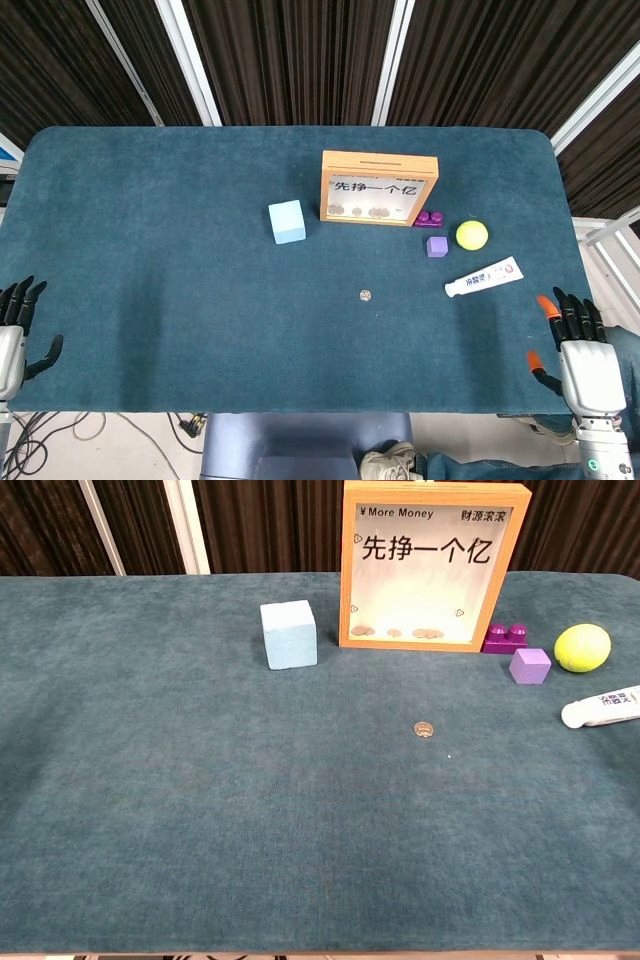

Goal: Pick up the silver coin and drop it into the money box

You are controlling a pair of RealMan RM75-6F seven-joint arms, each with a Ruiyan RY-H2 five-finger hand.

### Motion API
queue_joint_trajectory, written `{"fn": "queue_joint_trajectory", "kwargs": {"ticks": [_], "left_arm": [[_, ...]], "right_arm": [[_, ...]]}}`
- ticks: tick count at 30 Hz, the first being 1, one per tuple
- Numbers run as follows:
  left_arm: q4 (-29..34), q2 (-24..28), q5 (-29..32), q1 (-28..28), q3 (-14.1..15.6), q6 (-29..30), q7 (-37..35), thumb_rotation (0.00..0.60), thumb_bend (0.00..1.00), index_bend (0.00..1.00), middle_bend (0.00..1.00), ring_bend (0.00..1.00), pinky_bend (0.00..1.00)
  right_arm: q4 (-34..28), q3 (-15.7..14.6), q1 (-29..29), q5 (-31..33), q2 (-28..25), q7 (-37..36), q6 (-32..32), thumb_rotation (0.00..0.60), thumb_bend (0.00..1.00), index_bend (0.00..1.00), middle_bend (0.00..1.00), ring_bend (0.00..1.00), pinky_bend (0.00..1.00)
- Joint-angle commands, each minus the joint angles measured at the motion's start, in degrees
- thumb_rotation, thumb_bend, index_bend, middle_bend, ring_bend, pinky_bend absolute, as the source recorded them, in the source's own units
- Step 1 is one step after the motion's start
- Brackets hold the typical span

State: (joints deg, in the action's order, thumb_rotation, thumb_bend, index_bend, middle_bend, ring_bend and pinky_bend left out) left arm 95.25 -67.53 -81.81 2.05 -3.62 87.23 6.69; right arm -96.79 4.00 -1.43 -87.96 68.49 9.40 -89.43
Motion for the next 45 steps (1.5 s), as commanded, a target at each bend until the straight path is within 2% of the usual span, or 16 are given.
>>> {"fn": "queue_joint_trajectory", "kwargs": {"ticks": [1,4,9,15,21,24,30,38,45], "left_arm": [[0.27,0.14,0.38,-0.11,-0.17,0.03,-0.61,0.600,0.36,0.09,0.00,0.00,0.00],[0.32,0.28,0.36,-0.03,-0.06,-0.25,-0.50,0.600,0.36,0.09,0.00,0.00,0.00],[0.42,0.21,0.30,-0.13,0.00,-0.03,-0.20,0.600,0.36,0.09,0.00,0.00,0.00],[0.51,0.32,0.51,-0.24,0.01,-0.01,-0.24,0.600,0.36,0.09,0.00,0.00,0.00],[0.61,0.38,0.89,-0.22,-0.09,-0.18,-0.09,0.600,0.36,0.09,0.00,0.00,0.00],[0.63,0.38,0.98,-0.19,-0.09,-0.30,-0.01,0.600,0.36,0.09,0.00,0.00,0.00],[0.62,0.33,1.23,-0.12,-0.12,-0.50,0.25,0.600,0.36,0.09,0.00,0.00,0.00],[0.79,0.34,1.73,-0.06,-0.16,-0.83,0.65,0.600,0.36,0.09,0.00,0.00,0.00],[0.91,0.34,2.07,0.02,-0.22,-1.05,1.00,0.600,0.36,0.09,0.00,0.00,0.00]], "right_arm": [[-1.75,-0.17,-0.95,-0.78,-0.67,0.26,1.33,0.600,0.40,0.12,0.02,0.00,0.00],[-4.70,0.28,-3.23,-1.20,-2.37,2.26,4.56,0.600,0.40,0.15,0.02,0.00,0.00],[-9.14,2.68,-8.70,2.82,-4.42,6.61,13.13,0.600,0.40,0.19,0.02,0.00,0.00],[-12.68,7.59,-16.78,12.59,-5.07,9.85,23.94,0.600,0.40,0.32,0.02,0.00,0.00],[-10.30,10.59,-24.02,22.18,-2.20,14.92,30.51,0.600,0.40,0.37,0.02,0.00,0.00],[-8.20,11.23,-26.42,25.15,0.53,16.00,31.34,0.600,0.40,0.40,0.02,0.00,0.00],[-3.48,10.68,-29.17,26.69,6.28,15.96,31.05,0.600,0.40,0.42,0.02,0.00,0.00],[3.15,8.34,-30.75,24.98,13.68,13.72,30.40,0.600,0.40,0.43,0.02,0.00,0.00],[6.22,7.58,-31.81,24.71,17.13,12.96,30.56,0.600,0.40,0.43,0.02,0.00,0.00]]}}
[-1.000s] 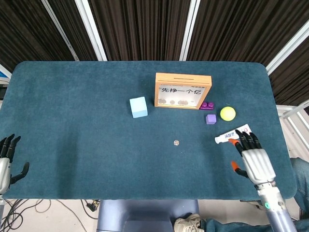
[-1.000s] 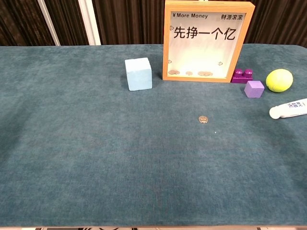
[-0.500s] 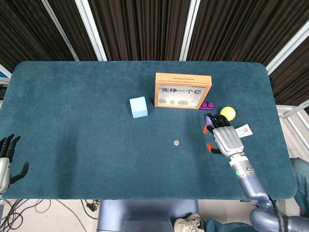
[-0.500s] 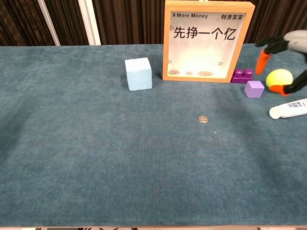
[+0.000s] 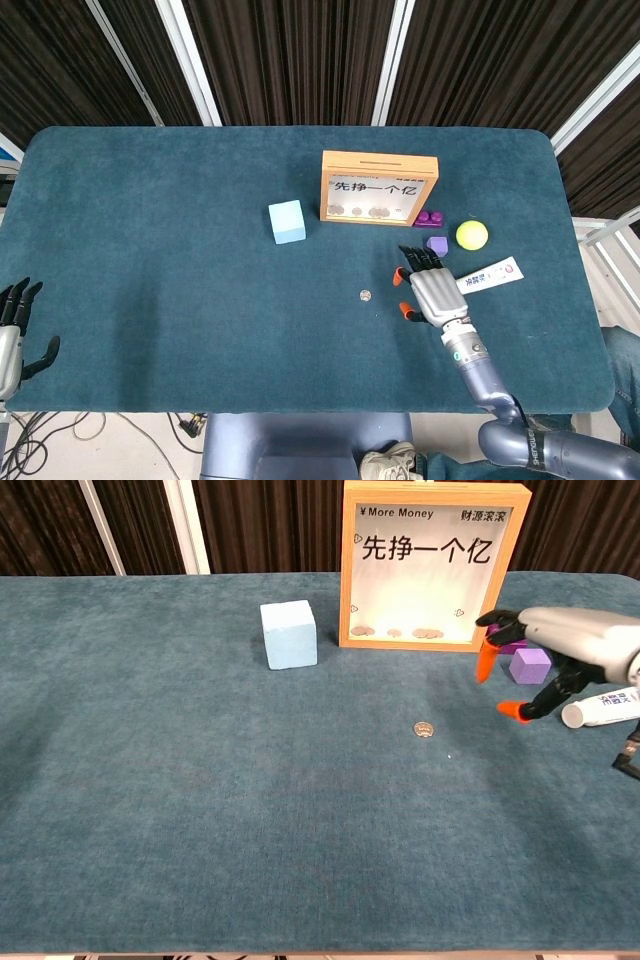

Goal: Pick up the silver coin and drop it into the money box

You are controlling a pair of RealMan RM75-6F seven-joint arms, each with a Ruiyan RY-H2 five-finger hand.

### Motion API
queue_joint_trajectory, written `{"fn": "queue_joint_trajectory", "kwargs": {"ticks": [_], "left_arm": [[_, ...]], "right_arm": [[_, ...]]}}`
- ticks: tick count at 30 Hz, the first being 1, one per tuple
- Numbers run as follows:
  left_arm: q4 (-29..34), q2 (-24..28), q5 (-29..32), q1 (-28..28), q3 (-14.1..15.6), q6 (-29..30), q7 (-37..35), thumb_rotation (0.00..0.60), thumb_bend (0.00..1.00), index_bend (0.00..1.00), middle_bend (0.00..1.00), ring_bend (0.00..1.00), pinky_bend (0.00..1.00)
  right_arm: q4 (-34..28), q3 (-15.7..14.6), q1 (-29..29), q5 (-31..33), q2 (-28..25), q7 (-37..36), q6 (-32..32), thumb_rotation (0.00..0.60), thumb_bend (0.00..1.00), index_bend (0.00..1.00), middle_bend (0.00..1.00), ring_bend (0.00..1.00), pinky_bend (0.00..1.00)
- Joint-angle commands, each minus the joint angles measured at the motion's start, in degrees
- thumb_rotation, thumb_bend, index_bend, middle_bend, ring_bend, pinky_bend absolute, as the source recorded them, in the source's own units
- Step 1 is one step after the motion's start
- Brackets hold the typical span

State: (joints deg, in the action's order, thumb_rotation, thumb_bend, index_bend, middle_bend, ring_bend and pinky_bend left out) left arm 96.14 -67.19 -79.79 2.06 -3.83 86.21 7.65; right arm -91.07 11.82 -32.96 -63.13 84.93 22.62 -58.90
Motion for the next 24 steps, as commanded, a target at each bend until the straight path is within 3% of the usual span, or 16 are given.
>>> {"fn": "queue_joint_trajectory", "kwargs": {"ticks": [1,24], "left_arm": [[0.03,0.00,0.10,0.03,-0.04,-0.06,0.10,0.600,0.36,0.09,0.00,0.00,0.00],[0.42,0.22,0.82,0.02,-0.20,-0.26,-0.02,0.600,0.36,0.09,0.00,0.00,0.00]], "right_arm": [[1.03,-0.37,-0.41,-0.23,1.38,-0.38,-0.08,0.600,0.40,0.43,0.02,0.00,0.00],[10.77,-0.93,-3.16,-0.55,9.83,-2.42,0.67,0.600,0.40,0.43,0.02,0.00,0.00]]}}
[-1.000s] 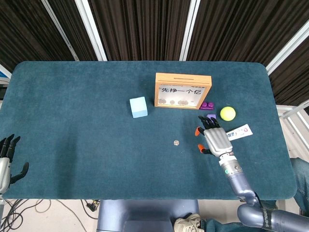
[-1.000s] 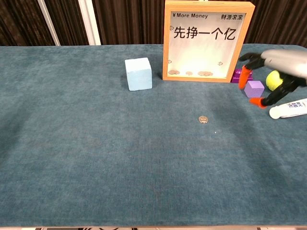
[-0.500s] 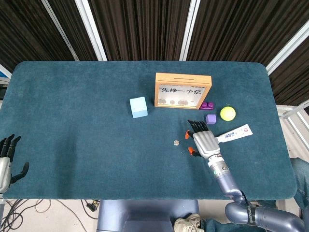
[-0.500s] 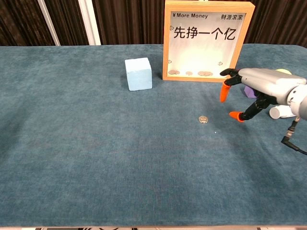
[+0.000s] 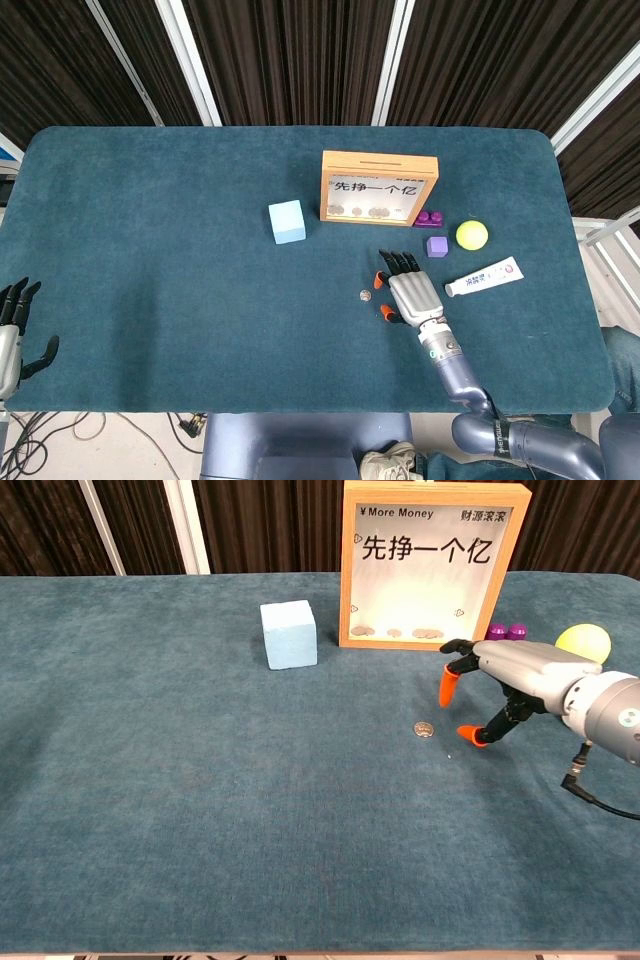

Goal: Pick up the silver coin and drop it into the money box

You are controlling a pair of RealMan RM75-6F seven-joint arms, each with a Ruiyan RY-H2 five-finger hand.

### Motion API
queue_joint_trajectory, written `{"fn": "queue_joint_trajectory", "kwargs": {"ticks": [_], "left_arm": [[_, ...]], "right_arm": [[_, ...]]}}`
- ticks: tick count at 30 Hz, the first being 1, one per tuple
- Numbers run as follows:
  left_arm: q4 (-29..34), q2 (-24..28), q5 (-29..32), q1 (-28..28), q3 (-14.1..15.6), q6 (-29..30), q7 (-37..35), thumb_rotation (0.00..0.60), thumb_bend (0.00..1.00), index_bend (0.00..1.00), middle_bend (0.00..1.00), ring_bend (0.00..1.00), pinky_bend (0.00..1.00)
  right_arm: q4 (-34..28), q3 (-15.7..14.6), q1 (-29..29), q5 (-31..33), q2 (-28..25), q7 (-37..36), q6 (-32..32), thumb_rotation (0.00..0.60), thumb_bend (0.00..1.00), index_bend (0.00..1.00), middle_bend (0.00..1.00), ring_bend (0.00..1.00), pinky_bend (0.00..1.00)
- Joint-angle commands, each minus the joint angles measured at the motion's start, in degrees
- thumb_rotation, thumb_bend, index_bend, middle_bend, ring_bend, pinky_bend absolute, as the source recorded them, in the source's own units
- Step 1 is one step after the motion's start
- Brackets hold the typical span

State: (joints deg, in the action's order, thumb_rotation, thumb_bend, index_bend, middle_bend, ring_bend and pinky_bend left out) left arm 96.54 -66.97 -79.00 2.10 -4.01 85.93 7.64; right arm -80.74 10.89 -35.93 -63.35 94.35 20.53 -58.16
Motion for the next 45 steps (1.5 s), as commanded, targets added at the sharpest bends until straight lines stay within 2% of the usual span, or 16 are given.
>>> {"fn": "queue_joint_trajectory", "kwargs": {"ticks": [1,25,45], "left_arm": [[0.07,-0.01,0.03,-0.03,-0.02,0.05,-0.06,0.600,0.36,0.09,0.00,0.00,0.00],[0.16,0.19,0.17,0.03,-0.04,-0.16,-0.61,0.600,0.36,0.09,0.00,0.00,0.00],[0.24,0.30,0.37,0.11,-0.08,-0.30,-0.49,0.600,0.36,0.09,0.00,0.00,0.00]], "right_arm": [[0.83,-0.03,-0.33,-0.45,0.73,-0.53,0.07,0.600,0.40,0.43,0.02,0.00,0.00],[6.35,-0.29,-1.56,-0.13,4.88,-1.84,1.75,0.600,0.41,0.44,0.02,0.00,0.00],[6.91,-0.05,-1.83,0.75,5.74,-1.01,1.98,0.600,0.42,0.44,0.02,0.00,0.00]]}}
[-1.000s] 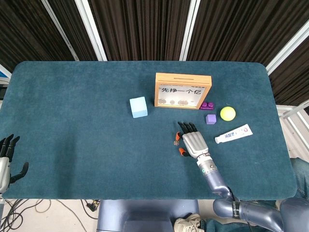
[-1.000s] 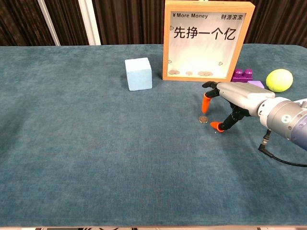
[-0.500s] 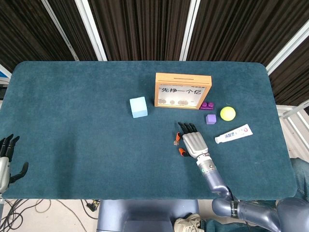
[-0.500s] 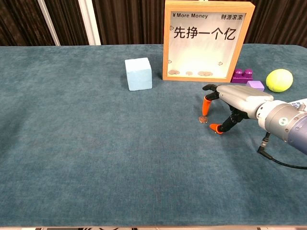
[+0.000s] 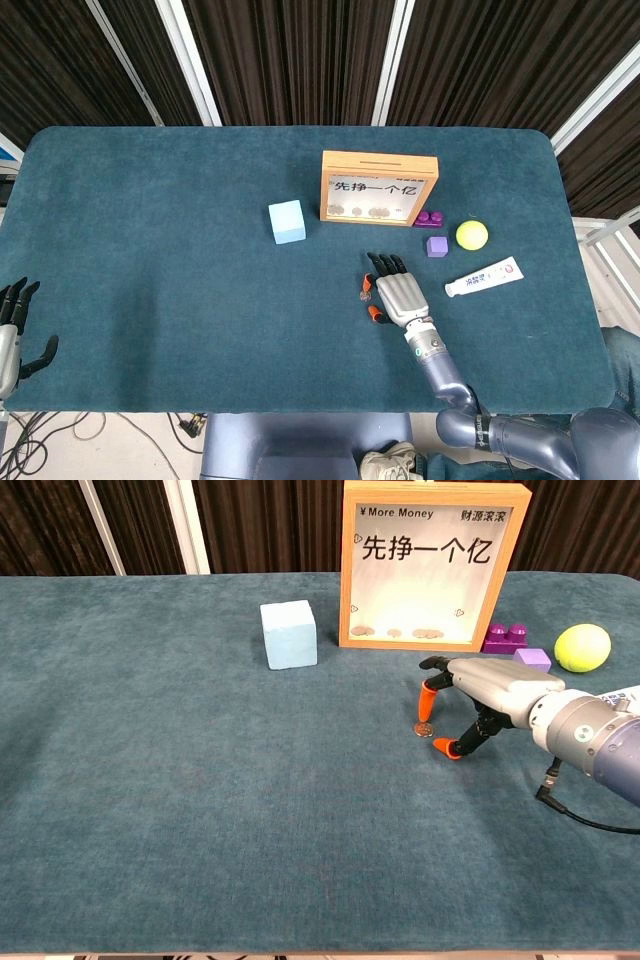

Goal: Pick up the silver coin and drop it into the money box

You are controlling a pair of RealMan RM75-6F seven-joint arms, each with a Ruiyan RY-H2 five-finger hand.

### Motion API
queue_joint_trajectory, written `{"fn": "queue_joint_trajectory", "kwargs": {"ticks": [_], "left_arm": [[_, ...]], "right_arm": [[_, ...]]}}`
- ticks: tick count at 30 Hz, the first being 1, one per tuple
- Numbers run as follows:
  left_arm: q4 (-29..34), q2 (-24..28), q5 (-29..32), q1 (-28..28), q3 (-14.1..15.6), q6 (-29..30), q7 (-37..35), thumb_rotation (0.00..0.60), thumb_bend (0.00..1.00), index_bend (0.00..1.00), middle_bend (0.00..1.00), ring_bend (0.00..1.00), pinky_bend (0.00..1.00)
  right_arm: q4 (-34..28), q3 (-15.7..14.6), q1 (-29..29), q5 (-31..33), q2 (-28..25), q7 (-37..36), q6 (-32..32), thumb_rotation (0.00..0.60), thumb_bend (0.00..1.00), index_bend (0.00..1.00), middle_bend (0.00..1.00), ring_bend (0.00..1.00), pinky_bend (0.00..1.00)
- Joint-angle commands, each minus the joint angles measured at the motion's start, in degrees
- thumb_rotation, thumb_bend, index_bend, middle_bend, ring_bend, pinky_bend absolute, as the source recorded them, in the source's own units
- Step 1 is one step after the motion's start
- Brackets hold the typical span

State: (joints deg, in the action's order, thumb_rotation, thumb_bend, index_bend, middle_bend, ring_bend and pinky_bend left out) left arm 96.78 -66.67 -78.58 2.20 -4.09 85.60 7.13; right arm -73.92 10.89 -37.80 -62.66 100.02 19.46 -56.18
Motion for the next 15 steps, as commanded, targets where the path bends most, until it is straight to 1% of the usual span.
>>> {"fn": "queue_joint_trajectory", "kwargs": {"ticks": [1,15], "left_arm": [[-0.01,-0.01,-0.09,0.00,0.00,0.09,0.04,0.600,0.36,0.09,0.00,0.00,0.00],[-0.01,-0.01,0.00,-0.04,-0.03,0.18,0.07,0.600,0.36,0.09,0.00,0.00,0.00]], "right_arm": [[0.16,-0.03,0.05,0.15,0.14,0.04,0.02,0.600,0.42,0.44,0.02,0.00,0.00],[0.34,-0.12,0.10,0.47,0.46,0.16,0.20,0.600,0.42,0.44,0.02,0.00,0.00]]}}
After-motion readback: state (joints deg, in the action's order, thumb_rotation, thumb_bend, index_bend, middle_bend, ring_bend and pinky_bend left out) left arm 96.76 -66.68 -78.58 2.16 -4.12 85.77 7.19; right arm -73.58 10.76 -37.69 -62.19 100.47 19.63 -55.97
